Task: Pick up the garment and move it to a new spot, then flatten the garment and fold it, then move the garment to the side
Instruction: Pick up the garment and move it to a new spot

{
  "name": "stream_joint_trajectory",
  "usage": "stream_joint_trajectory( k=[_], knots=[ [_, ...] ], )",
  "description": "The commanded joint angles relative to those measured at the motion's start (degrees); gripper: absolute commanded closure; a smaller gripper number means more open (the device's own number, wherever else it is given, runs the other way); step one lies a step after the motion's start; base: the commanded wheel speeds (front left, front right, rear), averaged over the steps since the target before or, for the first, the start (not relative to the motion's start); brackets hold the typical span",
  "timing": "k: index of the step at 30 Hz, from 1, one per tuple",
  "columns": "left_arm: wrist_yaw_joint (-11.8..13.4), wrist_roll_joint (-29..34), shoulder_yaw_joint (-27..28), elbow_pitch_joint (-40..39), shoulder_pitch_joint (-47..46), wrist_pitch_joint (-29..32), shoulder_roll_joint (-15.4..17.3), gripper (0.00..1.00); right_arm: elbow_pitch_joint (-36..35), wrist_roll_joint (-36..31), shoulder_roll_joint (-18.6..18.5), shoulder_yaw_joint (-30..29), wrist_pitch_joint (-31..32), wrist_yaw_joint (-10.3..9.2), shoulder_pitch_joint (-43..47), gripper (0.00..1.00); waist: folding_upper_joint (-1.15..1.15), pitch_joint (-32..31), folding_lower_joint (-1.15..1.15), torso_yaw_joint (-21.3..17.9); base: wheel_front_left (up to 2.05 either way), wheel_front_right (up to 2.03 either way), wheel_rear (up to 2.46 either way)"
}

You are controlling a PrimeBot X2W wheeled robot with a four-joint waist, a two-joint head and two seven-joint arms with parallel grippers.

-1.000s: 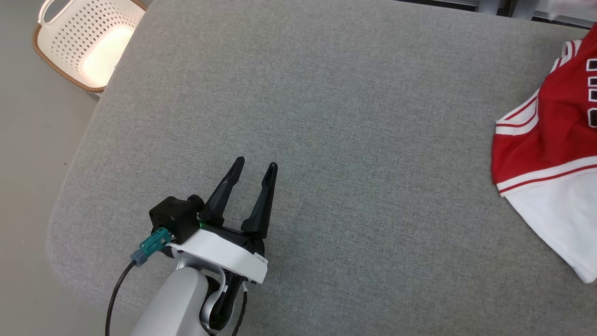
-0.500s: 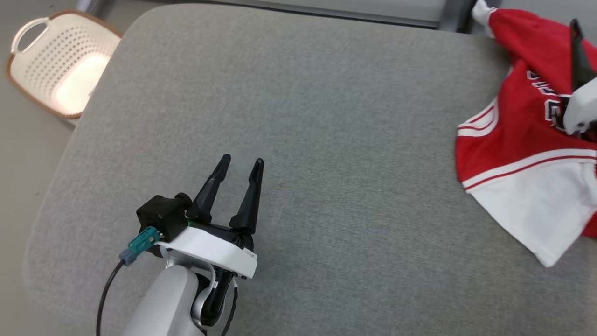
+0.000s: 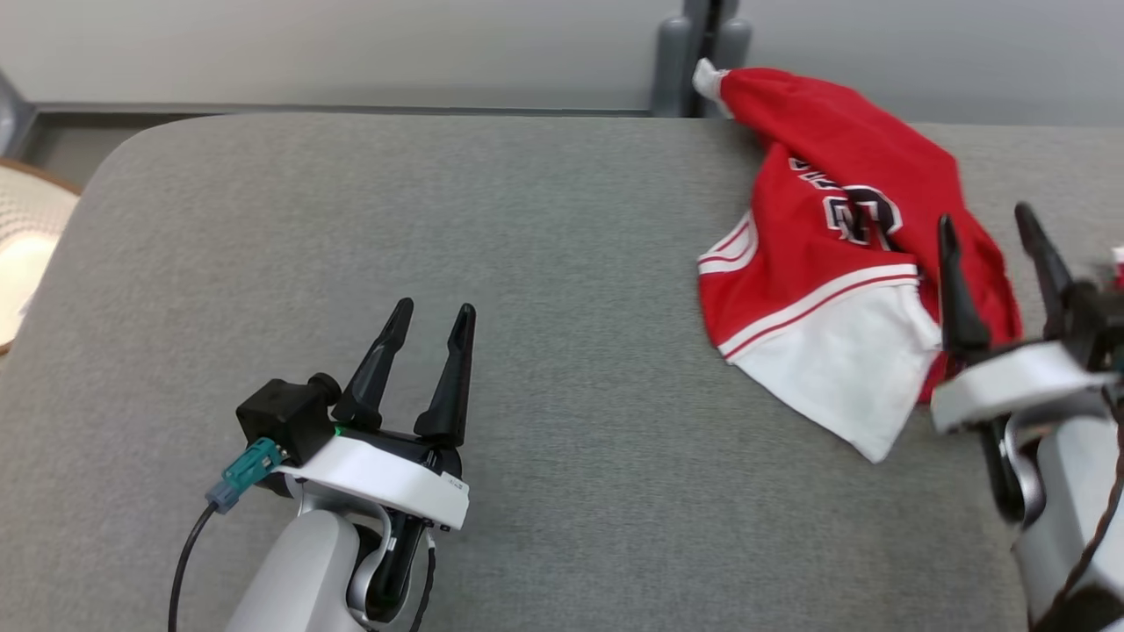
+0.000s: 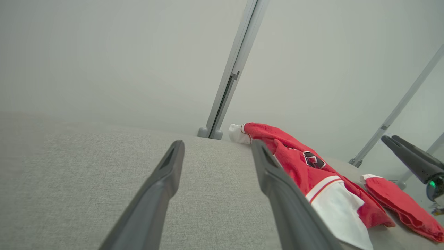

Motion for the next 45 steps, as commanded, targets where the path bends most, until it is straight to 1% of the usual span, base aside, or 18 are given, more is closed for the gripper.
stream_joint_trajectory(
  k=[1,2,7,13,14,15,16,18,21,23,27,31,33,35,41,42,43,45],
  knots=[
    [-0.07,-0.06,0.31,0.19,0.77,-0.01,0.25,0.00,-3.07,0.07,1.20,-0.92,-0.03,-0.11,3.50,0.00,0.00,-0.99,0.00,-2.56,0.00,0.00,0.00],
    [-0.07,-0.06,0.31,0.19,0.77,-0.01,0.25,0.00,-3.07,0.07,1.20,-0.92,-0.03,-0.11,3.50,0.00,0.00,-0.99,0.00,-2.56,0.00,0.00,0.00],
    [-0.07,-0.55,0.17,0.96,1.14,-0.01,0.24,0.00,-10.26,-0.02,5.22,-2.68,-0.05,-0.10,11.61,0.00,0.00,-0.95,0.00,-5.28,0.00,0.00,0.00],
    [-0.08,-0.95,-0.41,2.46,-0.16,-0.01,0.23,0.00,-13.95,-1.14,7.21,-3.98,-0.05,-0.10,14.23,0.00,0.00,0.41,0.00,-8.04,0.00,0.00,0.00],
    [-0.08,-2.18,-0.94,2.94,-0.57,-0.01,0.22,0.00,-14.35,-1.30,7.32,-4.10,-0.06,-0.10,14.17,0.00,0.00,0.74,0.00,-8.55,0.00,0.00,0.00],
    [-0.08,-5.76,-2.05,3.26,-0.78,0.01,0.21,0.00,-14.72,-1.59,7.39,-4.28,-0.06,-0.10,14.02,0.00,0.00,1.09,0.00,-9.12,0.00,0.00,0.00],
    [-0.08,-8.30,-3.46,3.61,-1.45,0.54,0.14,0.00,-15.06,-1.86,7.44,-4.43,-0.06,-0.10,13.85,0.00,0.00,1.48,0.00,-9.69,0.00,0.00,0.00],
    [-0.08,-8.45,-6.23,5.28,-4.07,1.88,0.28,0.00,-15.30,-2.18,7.52,-5.03,-0.06,-0.10,13.65,0.00,0.00,2.27,0.00,-10.82,0.00,0.00,0.00],
    [0.11,-7.57,-8.55,9.45,-7.18,4.69,0.52,0.00,-15.76,-2.33,7.96,-5.48,-0.06,-0.10,13.38,0.00,0.00,3.62,0.00,-12.95,0.00,0.00,0.00],
    [0.94,-6.29,-9.91,12.30,-9.82,6.74,0.45,0.00,-16.03,-2.44,8.24,-5.52,-0.06,-0.10,13.21,0.00,0.00,4.59,0.00,-14.51,0.00,0.00,0.00],
    [2.27,-5.99,-11.25,17.40,-14.01,10.69,0.42,0.00,-16.57,-2.52,8.74,-5.61,-0.06,-0.11,12.83,0.00,0.00,6.61,0.00,-17.31,0.00,0.00,0.00],
    [1.89,-8.77,-11.95,20.54,-17.27,14.28,0.25,0.00,-17.04,-2.45,9.14,-5.99,-0.06,-0.11,12.50,0.00,0.00,8.22,0.00,-19.42,0.00,0.00,0.00],
    [2.44,-9.04,-12.76,22.20,-18.48,15.85,0.28,0.00,-17.26,-2.39,9.28,-6.17,-0.06,-0.10,12.49,0.00,0.00,8.78,0.00,-20.19,0.00,0.00,0.00],
    [2.70,-9.67,-13.22,23.39,-19.44,16.50,0.26,0.00,-17.37,-2.30,9.47,-6.20,-0.06,-0.10,12.36,0.00,0.00,9.30,0.00,-20.86,0.00,0.00,0.00],
    [1.87,-14.63,-15.45,24.12,-20.48,18.09,-0.02,0.00,-17.57,-2.76,9.73,-6.02,-0.06,-0.11,12.05,0.00,0.00,10.06,0.00,-22.03,0.00,0.00,0.00],
    [1.83,-14.99,-16.00,24.29,-20.75,18.13,-0.05,0.68,-17.57,-2.78,9.76,-6.08,-0.06,-0.10,11.98,0.00,0.00,10.08,0.00,-22.09,0.00,0.00,0.00],
    [1.81,-15.22,-16.40,24.43,-21.08,17.90,-0.02,1.00,-17.59,-2.82,9.78,-6.14,-0.06,-0.10,11.93,0.00,0.00,10.07,0.00,-22.10,0.00,0.00,0.00],
    [1.78,-15.62,-16.91,24.84,-21.54,17.22,0.05,1.00,-17.54,-2.88,9.80,-6.48,-0.06,-0.11,11.91,0.00,0.00,9.82,0.00,-21.88,0.00,0.00,0.00]
  ],
)
